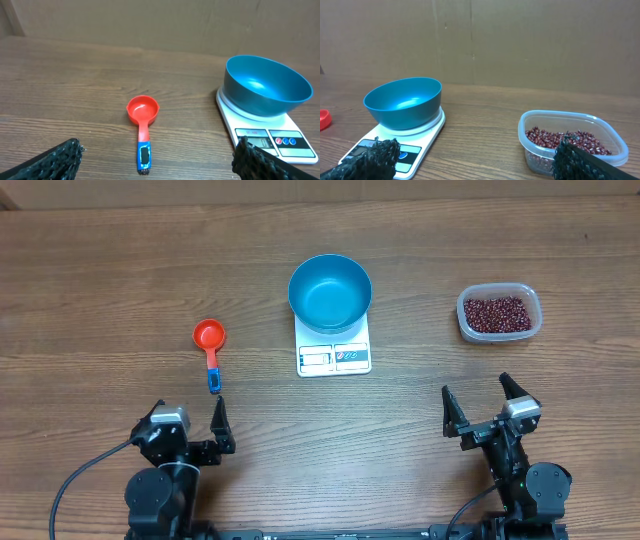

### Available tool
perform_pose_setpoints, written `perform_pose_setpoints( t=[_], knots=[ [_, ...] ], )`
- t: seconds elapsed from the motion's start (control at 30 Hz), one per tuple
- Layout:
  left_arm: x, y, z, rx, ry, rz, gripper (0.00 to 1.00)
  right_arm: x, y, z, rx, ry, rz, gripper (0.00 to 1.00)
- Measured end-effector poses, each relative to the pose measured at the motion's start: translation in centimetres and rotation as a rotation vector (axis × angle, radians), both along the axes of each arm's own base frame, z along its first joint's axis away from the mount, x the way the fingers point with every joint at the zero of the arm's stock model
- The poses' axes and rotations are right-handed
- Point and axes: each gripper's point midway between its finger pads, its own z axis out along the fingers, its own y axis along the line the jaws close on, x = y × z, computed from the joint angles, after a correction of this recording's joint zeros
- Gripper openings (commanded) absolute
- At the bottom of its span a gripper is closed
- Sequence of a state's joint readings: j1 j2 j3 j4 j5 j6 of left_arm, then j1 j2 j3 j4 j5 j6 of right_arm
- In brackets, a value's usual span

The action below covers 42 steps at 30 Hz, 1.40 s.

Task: Scoop item into bowl and weigh 150g on scale
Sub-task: 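Move the left gripper forward over the red scoop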

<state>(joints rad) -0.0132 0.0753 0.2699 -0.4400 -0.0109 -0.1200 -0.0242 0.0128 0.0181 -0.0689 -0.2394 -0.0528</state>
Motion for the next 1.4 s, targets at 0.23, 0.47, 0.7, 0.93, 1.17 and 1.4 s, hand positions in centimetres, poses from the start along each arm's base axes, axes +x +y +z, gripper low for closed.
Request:
perform_pose_setpoints(
  t=[0.23,0.47,0.7,0.93,1.17,1.4],
  knots=[
    [0.5,-0.3,0.8,0.033,0.103,-0.031,1.0,0.0,0.0,0.0,0.001,0.0,0.0,1.0],
    [1.5,-0.5,1.1,0.072,0.265,-0.055,1.0,0.0,0.0,0.0,0.0,-0.001,0.0,1.0],
    [2.9,-0.5,1.5,0.086,0.403,-0.068,1.0,0.0,0.0,0.0,0.0,0.0,0.0,1.0],
    [4.1,-0.5,1.2,0.084,0.518,-0.073,0.99,0.0,0.0,0.0,0.0,-0.001,-0.001,1.0],
    [5.1,-0.5,1.1,0.083,0.597,-0.076,1.0,0.0,0.0,0.0,0.0,0.0,0.0,1.0],
    [5.8,-0.5,1.1,0.083,0.675,-0.081,1.0,0.0,0.0,0.0,0.0,-0.001,0.0,1.0]
  ],
)
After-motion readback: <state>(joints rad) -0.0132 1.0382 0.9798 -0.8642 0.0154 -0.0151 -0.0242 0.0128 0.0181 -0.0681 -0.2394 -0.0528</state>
